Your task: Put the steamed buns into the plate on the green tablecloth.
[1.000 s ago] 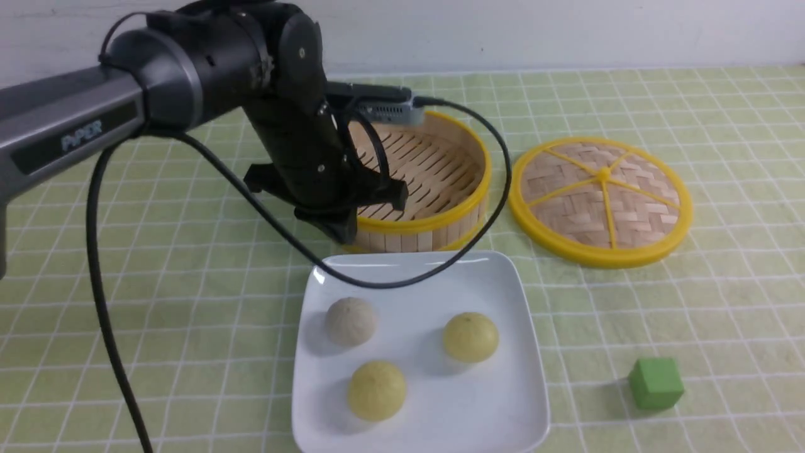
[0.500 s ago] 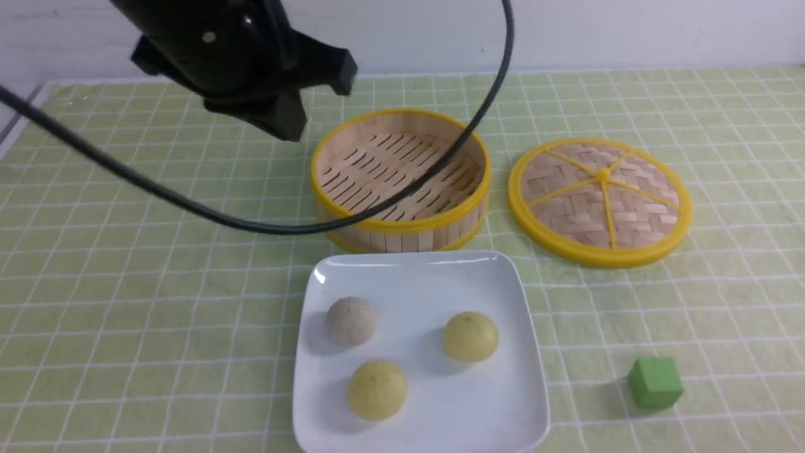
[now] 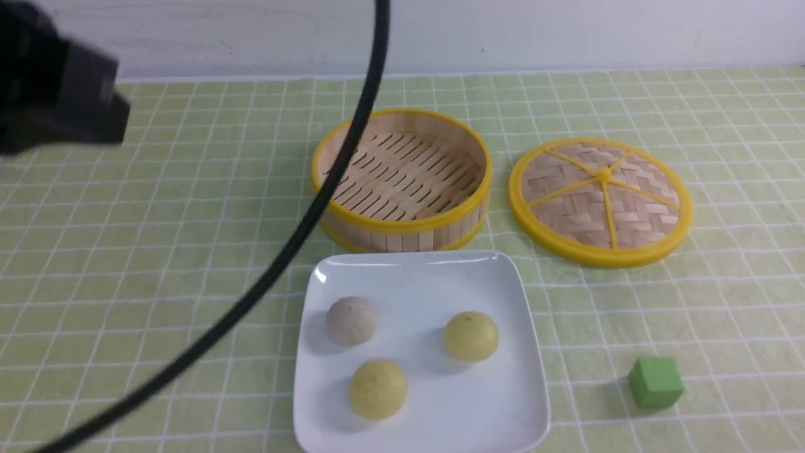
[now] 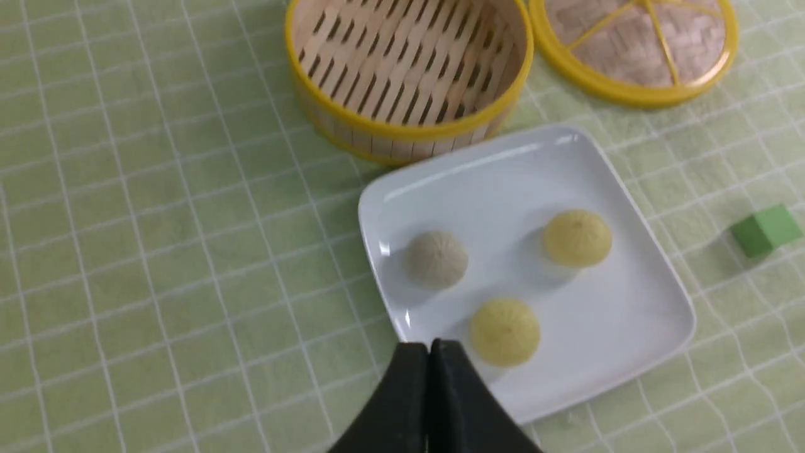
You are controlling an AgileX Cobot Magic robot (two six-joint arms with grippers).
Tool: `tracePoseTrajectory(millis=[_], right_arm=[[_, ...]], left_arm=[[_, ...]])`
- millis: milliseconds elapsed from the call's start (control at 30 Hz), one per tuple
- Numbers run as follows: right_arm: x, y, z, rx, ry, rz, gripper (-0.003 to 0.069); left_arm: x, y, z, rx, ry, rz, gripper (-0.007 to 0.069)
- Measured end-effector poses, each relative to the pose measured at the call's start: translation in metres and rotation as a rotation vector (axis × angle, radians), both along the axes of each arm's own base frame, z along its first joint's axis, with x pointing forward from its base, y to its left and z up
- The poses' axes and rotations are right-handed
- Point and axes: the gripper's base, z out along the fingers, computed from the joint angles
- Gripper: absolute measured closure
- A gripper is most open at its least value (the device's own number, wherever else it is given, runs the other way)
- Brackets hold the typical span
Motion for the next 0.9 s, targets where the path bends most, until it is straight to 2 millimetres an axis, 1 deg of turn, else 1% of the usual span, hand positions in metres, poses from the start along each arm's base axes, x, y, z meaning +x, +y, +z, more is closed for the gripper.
tracePoseTrajectory(millis=[133, 167, 200, 233, 267, 300, 333, 367, 433, 500, 533, 567, 600, 633, 667, 733, 800, 833, 867, 900], right_arm=[[0.0, 0.0, 0.0, 0.0, 0.0, 0.0, 0.0558], [0.0, 0.0, 0.0, 0.001, 0.0, 0.0, 0.0556], [0.0, 0.0, 0.0, 0.002, 0.0, -0.001, 0.0555], [0.0, 0.0, 0.0, 0.016, -0.003, -0.005, 0.0552], [0.0, 0.0, 0.001, 0.033, -0.003, -0.011, 0.0551], [0.0, 0.0, 0.0, 0.037, -0.003, -0.013, 0.055], [0.0, 0.0, 0.001, 0.074, -0.004, -0.025, 0.0549], [0.0, 0.0, 0.001, 0.079, -0.003, -0.027, 0.0549], [0.0, 0.0, 0.001, 0.139, 0.003, -0.047, 0.0547], [0.001, -0.001, 0.001, 0.143, 0.003, -0.056, 0.0545], [0.001, -0.001, 0.001, 0.144, 0.003, -0.057, 0.0545], [0.001, -0.001, 0.001, 0.146, 0.003, -0.058, 0.0545], [0.001, -0.001, 0.001, 0.146, 0.003, -0.058, 0.0545], [0.001, -0.001, 0.001, 0.146, 0.003, -0.058, 0.0545], [0.001, -0.001, 0.001, 0.149, 0.003, -0.059, 0.0545], [0.001, -0.001, 0.001, 0.151, 0.003, -0.06, 0.0545], [0.001, -0.001, 0.001, 0.152, 0.003, -0.06, 0.0545], [0.001, -0.001, 0.001, 0.152, 0.003, -0.06, 0.0545], [0.001, -0.001, 0.001, 0.152, 0.003, -0.06, 0.0545], [0.001, -0.001, 0.001, 0.152, 0.003, -0.061, 0.0545]], left_arm=[[-0.033, 0.009, -0.04, -0.06, 0.11, -0.011, 0.0605], [-0.042, 0.011, -0.049, -0.074, 0.125, -0.02, 0.0605], [-0.043, 0.011, -0.053, -0.076, 0.137, -0.021, 0.0605], [-0.054, 0.015, -0.065, -0.1, 0.13, -0.027, 0.0605], [-0.059, 0.017, -0.07, -0.114, 0.109, -0.025, 0.0605], [-0.06, 0.018, -0.069, -0.12, 0.097, -0.025, 0.0605], [-0.066, 0.021, -0.079, -0.142, 0.061, -0.022, 0.0605], [-0.067, 0.022, -0.081, -0.142, 0.062, -0.021, 0.0605], [-0.075, 0.026, -0.095, -0.168, 0.016, -0.017, 0.0605], [-0.081, 0.029, -0.111, -0.181, -0.004, -0.013, 0.0605], [-0.081, 0.029, -0.115, -0.181, -0.004, -0.011, 0.0605], [-0.084, 0.032, -0.129, -0.199, -0.035, -0.006, 0.0605], [-0.084, 0.032, -0.139, -0.209, -0.053, -0.001, 0.0605], [-0.084, 0.032, -0.141, -0.214, -0.062, -0.001, 0.0605], [-0.082, 0.032, -0.153, -0.246, -0.108, 0.012, 0.0605], [-0.075, 0.03, -0.165, -0.326, -0.193, 0.046, 0.0605], [-0.068, 0.029, -0.168, -0.406, -0.303, 0.069, 0.0603], [-0.065, 0.029, -0.168, -0.442, -0.361, 0.076, 0.0602], [-0.065, 0.029, -0.168, -0.449, -0.37, 0.078, 0.0601], [-0.061, 0.029, -0.165, -0.499, -0.448, 0.087, 0.0601]])
